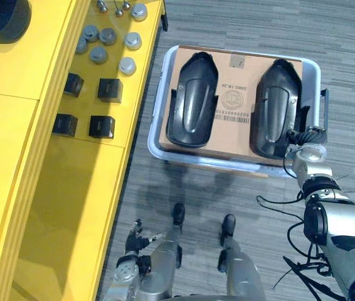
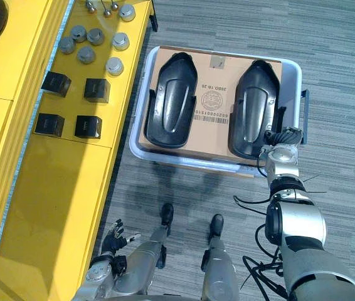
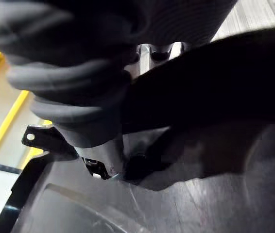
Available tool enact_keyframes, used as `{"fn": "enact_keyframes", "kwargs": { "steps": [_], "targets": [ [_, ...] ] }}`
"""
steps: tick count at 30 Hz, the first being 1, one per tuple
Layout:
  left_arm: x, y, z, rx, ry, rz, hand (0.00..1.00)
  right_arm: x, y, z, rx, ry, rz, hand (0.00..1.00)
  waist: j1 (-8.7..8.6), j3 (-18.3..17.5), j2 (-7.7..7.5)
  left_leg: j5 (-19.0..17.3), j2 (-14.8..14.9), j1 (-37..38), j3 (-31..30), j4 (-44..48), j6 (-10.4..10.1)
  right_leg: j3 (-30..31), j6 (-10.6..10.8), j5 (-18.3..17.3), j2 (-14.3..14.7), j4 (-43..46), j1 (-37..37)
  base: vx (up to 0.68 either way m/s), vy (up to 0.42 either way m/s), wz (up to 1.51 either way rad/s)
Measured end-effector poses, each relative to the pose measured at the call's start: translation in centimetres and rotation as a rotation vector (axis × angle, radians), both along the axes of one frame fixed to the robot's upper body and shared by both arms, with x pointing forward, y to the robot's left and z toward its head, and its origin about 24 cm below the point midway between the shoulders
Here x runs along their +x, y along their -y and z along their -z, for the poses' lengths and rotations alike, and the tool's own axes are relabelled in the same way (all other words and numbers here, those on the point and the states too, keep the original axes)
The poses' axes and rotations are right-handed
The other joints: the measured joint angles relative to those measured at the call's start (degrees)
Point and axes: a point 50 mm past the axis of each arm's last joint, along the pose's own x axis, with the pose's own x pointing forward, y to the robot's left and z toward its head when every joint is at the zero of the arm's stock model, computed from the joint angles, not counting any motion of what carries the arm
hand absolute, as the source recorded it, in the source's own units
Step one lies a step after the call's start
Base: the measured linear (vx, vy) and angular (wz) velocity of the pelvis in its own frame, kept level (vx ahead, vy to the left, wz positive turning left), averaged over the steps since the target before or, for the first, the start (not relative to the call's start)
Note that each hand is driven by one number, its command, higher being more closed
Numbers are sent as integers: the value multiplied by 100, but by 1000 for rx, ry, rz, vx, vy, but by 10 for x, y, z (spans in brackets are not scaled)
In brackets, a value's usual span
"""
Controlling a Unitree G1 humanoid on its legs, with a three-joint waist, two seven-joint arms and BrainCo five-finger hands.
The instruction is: Walk over and take plastic housings, then place them on the shelf
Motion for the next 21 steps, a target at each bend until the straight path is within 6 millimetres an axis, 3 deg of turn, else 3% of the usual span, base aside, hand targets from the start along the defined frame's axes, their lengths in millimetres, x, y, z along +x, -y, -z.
{"fn": "enact_keyframes", "kwargs": {
  "steps": [4,8,10,14,16,21],
  "targets": [
    [1,0,-1,2,5,-3,0,-10,-2,-4,-70,85,-27,100,-14,-2,-7,-3,15,144,87,-4,-1,78,2,1,7,4,99,3,-4,-9],
    [8,1,-18,-8,98,-10,0,-27,-8,-7,-158,170,-22,100,-91,-35,-64,-13,55,247,96,-7,-15,89,7,0,34,1,194,7,-10,-2],
    [14,3,-40,-17,209,-7,0,-37,-16,-8,-186,214,-27,100,-184,-161,-139,-29,112,278,107,-14,-36,102,15,-5,49,-23,227,33,-34,-4],
    [31,8,-86,-31,425,4,0,-57,-21,-12,-269,270,13,100,-196,-447,-208,-64,151,393,90,-17,-76,67,30,-17,77,-74,377,53,-20,3],
    [40,14,-124,-45,597,-1,0,-67,-30,-21,-336,323,24,100,-222,-691,-217,-74,160,435,44,-16,-90,7,31,-18,91,-142,473,69,-22,8],
    [51,21,-184,-77,862,-24,0,-75,-57,-42,-417,432,5,100,-322,-947,-210,-80,158,604,-37,-18,-101,-112,27,-46,90,-162,697,23,-4,11]
  ]
}}
